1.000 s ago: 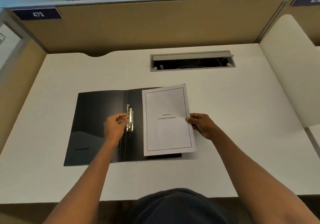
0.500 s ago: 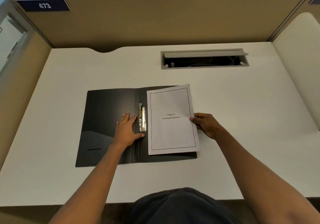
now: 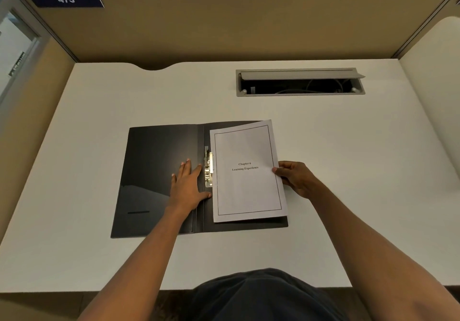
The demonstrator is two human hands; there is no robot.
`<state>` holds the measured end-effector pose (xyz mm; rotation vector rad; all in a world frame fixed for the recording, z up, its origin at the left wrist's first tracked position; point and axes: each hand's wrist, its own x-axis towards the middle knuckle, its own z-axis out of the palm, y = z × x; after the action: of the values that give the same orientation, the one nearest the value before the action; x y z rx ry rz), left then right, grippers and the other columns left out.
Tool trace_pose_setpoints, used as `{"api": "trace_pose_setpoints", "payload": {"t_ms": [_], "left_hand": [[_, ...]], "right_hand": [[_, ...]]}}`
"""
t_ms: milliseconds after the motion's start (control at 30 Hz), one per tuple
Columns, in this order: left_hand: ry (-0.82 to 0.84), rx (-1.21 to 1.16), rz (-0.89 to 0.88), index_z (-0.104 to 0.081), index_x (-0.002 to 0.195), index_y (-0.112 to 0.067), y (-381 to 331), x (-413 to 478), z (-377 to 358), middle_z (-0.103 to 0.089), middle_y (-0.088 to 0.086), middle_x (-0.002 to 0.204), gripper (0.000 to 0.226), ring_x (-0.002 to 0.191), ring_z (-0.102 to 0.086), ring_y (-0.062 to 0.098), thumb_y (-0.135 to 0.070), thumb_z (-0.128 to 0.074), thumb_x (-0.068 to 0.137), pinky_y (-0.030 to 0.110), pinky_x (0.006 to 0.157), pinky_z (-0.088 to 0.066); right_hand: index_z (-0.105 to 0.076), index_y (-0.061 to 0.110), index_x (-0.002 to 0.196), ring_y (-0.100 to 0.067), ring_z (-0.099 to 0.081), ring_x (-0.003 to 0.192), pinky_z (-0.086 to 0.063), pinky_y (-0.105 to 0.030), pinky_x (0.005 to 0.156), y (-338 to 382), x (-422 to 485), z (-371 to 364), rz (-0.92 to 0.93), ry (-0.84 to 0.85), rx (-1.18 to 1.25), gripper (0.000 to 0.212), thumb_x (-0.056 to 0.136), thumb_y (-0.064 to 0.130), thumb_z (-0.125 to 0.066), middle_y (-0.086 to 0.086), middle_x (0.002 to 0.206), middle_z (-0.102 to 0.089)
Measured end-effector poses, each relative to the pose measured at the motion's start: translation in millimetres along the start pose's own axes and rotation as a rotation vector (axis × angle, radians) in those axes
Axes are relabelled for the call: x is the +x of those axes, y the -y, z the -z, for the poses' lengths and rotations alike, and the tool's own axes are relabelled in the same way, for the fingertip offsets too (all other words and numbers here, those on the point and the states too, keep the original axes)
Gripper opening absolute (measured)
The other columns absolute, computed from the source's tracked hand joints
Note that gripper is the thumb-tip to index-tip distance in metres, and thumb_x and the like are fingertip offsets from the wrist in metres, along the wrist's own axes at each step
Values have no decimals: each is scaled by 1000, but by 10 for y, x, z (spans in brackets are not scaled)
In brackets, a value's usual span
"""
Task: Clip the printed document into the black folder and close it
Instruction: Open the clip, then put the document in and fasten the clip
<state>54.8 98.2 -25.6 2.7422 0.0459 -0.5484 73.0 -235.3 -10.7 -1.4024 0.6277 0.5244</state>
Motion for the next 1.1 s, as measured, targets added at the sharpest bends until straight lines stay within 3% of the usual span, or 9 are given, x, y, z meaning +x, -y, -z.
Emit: {"api": "trace_pose_setpoints", "payload": {"t_ms": [133,267,500,700,867,967,1100], "left_hand": [[13,-12,-1,-25,161,-26,15,16,-3,-4,8,172,100,159,0,31,-49,-80,81,54,125,-4],[50,-33,4,-23,161,-26,22,45,6,-1,7,172,97,159,3,31,-41,-80,84,56,125,-5],[63,-51,14,-24,161,-26,3,62,12,0,7,172,99,159,3,31,-38,-82,83,57,125,-6],[64,-62,2,-23,162,-25,25,67,6,1,8,172,100,159,4,31,-39,-82,82,57,124,-4],[62,-59,-8,-24,161,-24,41,69,9,1,9,172,100,159,4,31,-41,-82,82,56,124,-3],[66,-52,-14,-24,161,-24,40,65,16,0,9,172,99,159,4,32,-42,-81,83,57,124,-3],[76,-45,-21,-23,162,-24,44,61,30,0,9,172,98,159,3,32,-40,-81,84,57,124,-5]], "right_hand": [[-67,-5,118,-25,-73,93,-63,-28,77,-14,27,-41,-11,-2,-32,30,90,4,-72,-20,112,-74],[-70,1,101,-19,-72,82,-60,-21,63,8,-18,-122,-19,-4,-40,9,92,2,-69,-14,100,-73],[-66,-6,118,-21,-72,85,-58,-20,60,-60,9,-151,-34,-49,-40,29,91,5,-71,-17,110,-73],[-69,3,105,-20,-72,83,-56,-22,63,-25,-7,-190,18,-67,-142,17,91,12,-72,-12,104,-74],[-65,2,90,-20,-51,69,-42,-34,65,-17,58,-269,139,-204,-443,28,93,30,-68,-5,78,-61],[-44,9,65,-20,-36,61,-31,-31,61,-40,93,-324,215,-274,-598,34,95,17,-57,-5,63,-42],[-33,14,58,-20,-26,63,-24,-31,60,-46,109,-346,280,-334,-646,41,91,3,-55,-5,60,-30]]}}
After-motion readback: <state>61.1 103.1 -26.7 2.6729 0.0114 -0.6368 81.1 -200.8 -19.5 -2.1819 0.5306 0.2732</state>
